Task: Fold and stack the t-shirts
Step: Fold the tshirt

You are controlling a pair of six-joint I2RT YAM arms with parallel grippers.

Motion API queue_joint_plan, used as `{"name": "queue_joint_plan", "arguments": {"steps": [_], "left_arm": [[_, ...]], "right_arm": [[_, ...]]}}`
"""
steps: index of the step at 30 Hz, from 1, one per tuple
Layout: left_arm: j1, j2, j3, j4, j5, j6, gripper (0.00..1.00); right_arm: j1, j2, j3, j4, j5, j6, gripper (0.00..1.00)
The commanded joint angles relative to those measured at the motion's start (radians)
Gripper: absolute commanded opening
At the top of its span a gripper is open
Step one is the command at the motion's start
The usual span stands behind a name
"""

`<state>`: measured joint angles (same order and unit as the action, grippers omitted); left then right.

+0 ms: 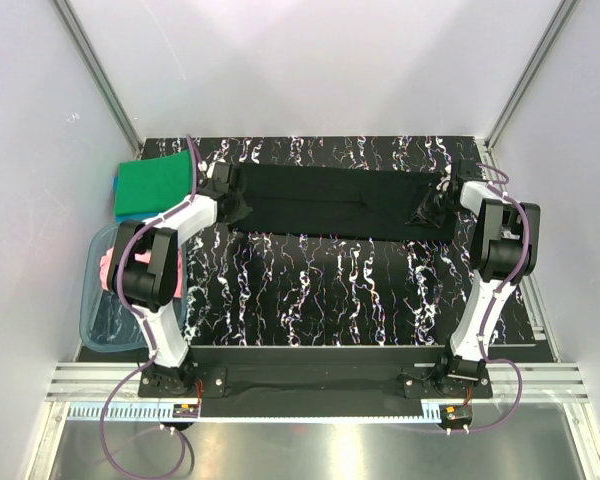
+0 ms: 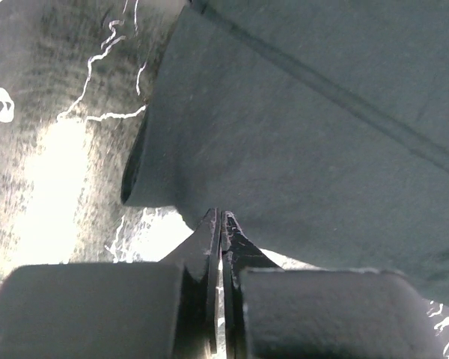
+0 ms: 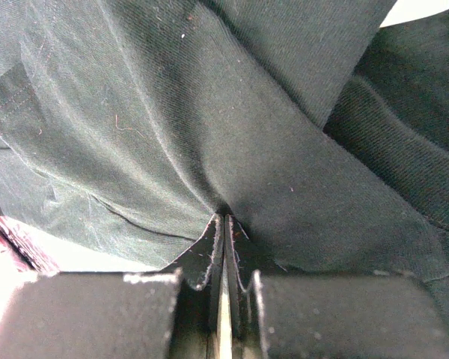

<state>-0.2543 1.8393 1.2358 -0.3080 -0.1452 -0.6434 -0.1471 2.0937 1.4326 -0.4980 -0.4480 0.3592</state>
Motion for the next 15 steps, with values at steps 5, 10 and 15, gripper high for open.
{"name": "queue_joint_plan", "arguments": {"steps": [5, 10, 15], "left_arm": [[0.007, 0.070, 0.068, -0.003, -0.025, -0.001, 0.00], [0.020, 0.094, 0.060, -0.014, -0.042, 0.020, 0.00], [0.024, 0.083, 0.048, -0.034, -0.091, 0.031, 0.00]], "right_arm": [[-0.008, -0.027, 0.055, -0.008, 0.058, -0.039, 0.05], [-0.012, -0.026, 0.075, -0.024, 0.068, -0.040, 0.05], [-0.014, -0.026, 0.080, -0.027, 0.065, -0.036, 0.05]]}}
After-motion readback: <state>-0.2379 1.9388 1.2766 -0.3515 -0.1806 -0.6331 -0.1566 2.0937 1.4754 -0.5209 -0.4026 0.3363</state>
